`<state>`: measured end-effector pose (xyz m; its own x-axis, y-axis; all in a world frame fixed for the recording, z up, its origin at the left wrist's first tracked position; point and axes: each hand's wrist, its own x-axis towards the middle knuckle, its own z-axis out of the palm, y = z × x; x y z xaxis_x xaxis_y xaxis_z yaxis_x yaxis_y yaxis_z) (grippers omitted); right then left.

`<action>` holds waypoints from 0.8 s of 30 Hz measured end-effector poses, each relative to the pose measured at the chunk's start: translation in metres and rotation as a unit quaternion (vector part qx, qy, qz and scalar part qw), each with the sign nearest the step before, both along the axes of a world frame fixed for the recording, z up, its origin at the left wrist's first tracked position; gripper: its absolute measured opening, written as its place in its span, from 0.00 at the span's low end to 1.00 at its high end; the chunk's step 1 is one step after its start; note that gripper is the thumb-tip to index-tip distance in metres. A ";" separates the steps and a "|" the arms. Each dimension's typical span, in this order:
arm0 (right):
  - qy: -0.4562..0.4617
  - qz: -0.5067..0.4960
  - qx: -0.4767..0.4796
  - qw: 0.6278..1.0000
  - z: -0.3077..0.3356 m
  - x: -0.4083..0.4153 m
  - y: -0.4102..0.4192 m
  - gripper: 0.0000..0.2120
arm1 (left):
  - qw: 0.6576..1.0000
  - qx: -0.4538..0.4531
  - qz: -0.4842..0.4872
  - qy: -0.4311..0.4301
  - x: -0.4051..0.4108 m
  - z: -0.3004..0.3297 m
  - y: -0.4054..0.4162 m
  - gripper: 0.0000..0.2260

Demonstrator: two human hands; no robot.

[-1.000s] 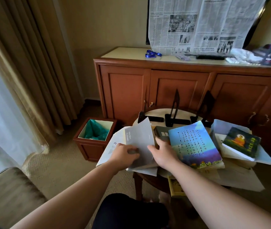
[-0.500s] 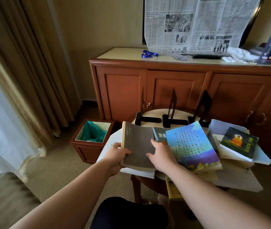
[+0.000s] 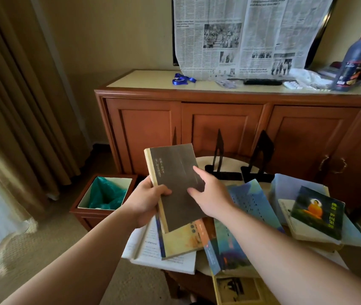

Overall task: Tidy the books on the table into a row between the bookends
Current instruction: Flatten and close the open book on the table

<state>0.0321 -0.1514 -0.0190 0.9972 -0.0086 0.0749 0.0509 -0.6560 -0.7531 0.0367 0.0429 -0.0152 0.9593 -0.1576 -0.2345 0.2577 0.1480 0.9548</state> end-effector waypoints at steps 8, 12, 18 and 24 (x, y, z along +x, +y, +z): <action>0.058 0.014 -0.292 0.955 -0.010 0.004 -0.048 0.29 | 0.979 0.134 0.092 -0.126 0.083 0.001 -0.069 0.19; 0.043 0.033 -0.311 0.949 -0.023 0.001 -0.051 0.29 | 0.962 0.192 0.122 -0.148 0.117 -0.015 -0.108 0.22; 0.016 0.041 -0.291 0.956 -0.044 0.007 -0.053 0.30 | 0.963 0.183 0.129 -0.151 0.152 -0.028 -0.147 0.27; 0.011 0.046 -0.289 0.956 -0.048 0.006 -0.056 0.29 | 0.970 0.198 -0.079 -0.120 0.160 -0.046 -0.157 0.39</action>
